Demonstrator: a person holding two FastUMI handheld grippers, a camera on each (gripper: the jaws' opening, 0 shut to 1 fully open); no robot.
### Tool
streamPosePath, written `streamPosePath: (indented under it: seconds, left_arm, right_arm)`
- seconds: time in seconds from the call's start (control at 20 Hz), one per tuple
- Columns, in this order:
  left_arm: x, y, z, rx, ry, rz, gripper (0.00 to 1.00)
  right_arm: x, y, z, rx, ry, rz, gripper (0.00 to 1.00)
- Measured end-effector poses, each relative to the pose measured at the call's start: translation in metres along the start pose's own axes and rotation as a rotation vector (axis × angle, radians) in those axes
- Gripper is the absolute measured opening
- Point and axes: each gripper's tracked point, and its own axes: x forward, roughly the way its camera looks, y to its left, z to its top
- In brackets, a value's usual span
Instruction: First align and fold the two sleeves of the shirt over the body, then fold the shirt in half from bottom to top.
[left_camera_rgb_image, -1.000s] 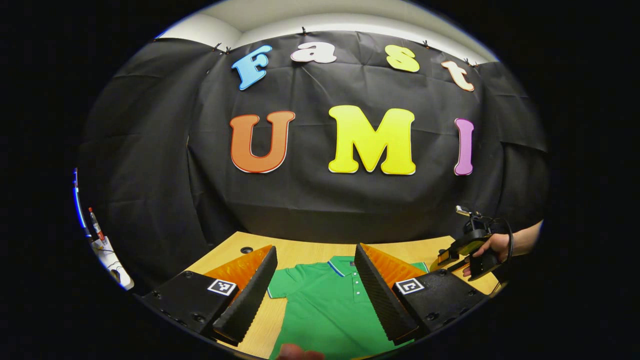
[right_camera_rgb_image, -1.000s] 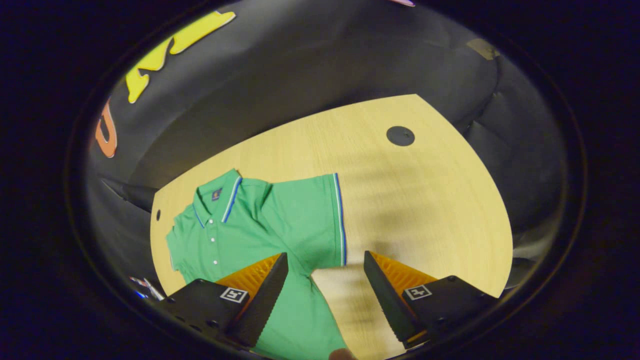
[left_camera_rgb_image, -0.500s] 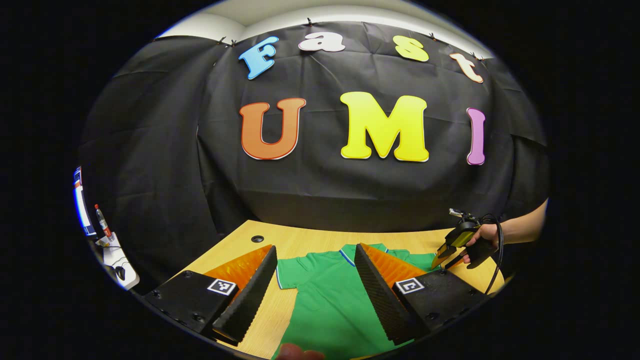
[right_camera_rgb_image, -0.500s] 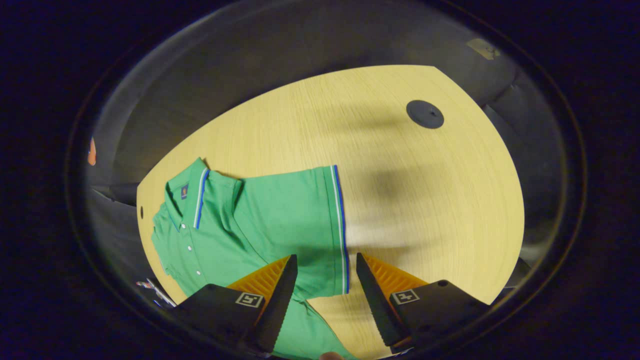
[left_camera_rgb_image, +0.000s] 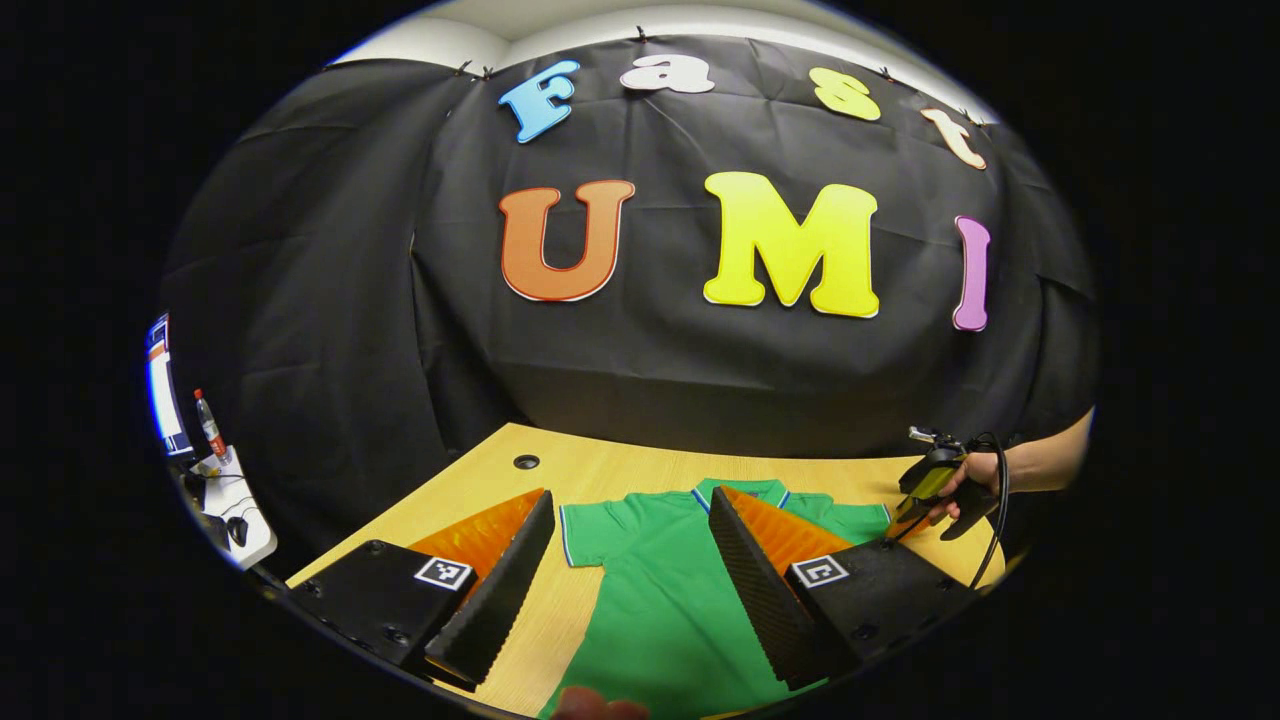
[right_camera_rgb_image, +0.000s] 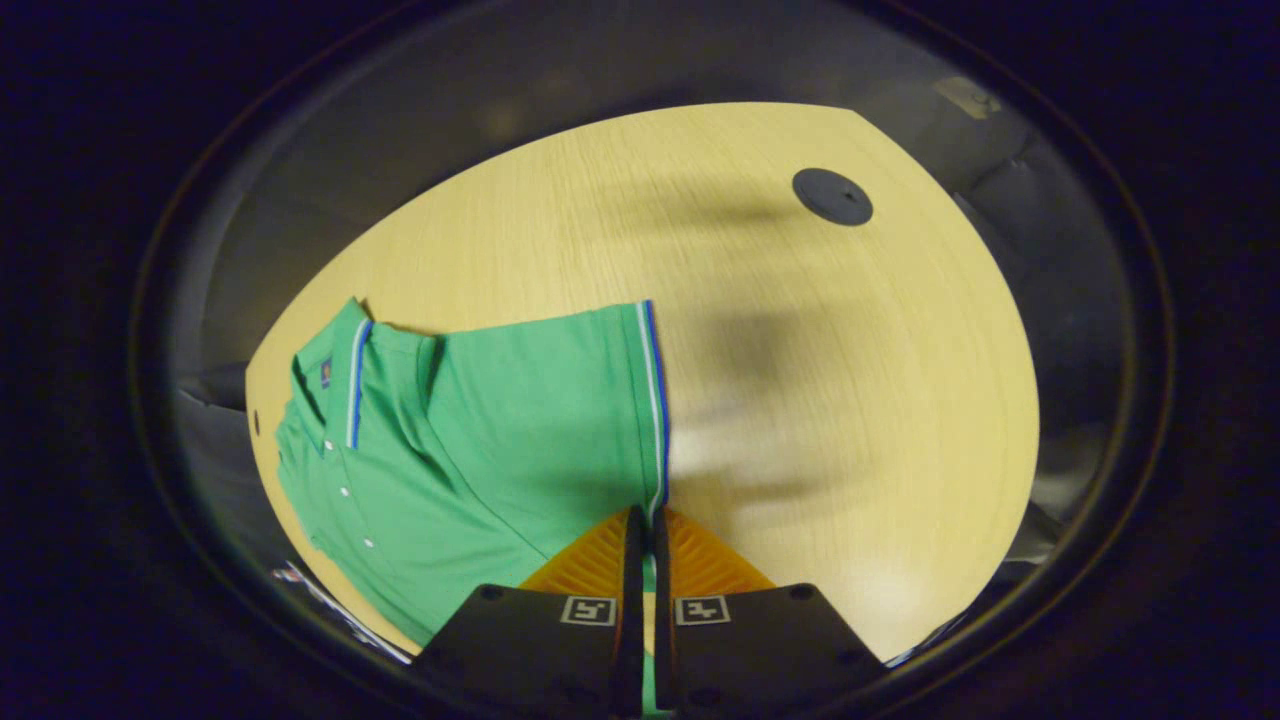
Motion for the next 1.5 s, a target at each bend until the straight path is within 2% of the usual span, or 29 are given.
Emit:
streamPosePath:
  seconds: [0.15,0.2,0.4,0.75,1.1,1.15,1.2,1.5]
  left_arm:
    - [0.001,0.002,0.001,0.001,0.000,0.006,0.99]
    - [0.000,0.003,0.001,0.002,-0.003,0.008,0.99]
    - [-0.001,0.010,0.002,0.003,-0.008,0.017,0.99]
    - [-0.007,0.021,-0.001,-0.030,-0.009,0.019,1.00]
    - [-0.020,0.064,-0.003,-0.065,-0.016,0.068,0.99]
    - [-0.023,0.073,-0.005,-0.070,-0.014,0.080,1.00]
    - [-0.025,0.080,-0.008,-0.073,-0.011,0.092,1.00]
    - [-0.036,0.115,-0.012,-0.072,0.000,0.133,0.99]
  right_arm:
    - [0.003,0.000,0.002,-0.012,-0.004,-0.002,0.06]
    - [0.000,0.002,0.003,0.008,-0.012,0.010,0.02]
    - [-0.009,0.009,-0.001,0.062,-0.011,0.078,0.02]
    - [-0.047,0.036,0.003,0.001,-0.114,0.080,0.02]
    - [-0.074,0.121,-0.012,-0.099,-0.172,0.109,0.02]
    - [-0.073,0.138,-0.020,-0.108,-0.157,0.125,0.00]
    - [-0.069,0.152,-0.029,-0.119,-0.145,0.133,0.02]
    - [-0.045,0.220,-0.060,-0.178,-0.103,0.138,0.02]
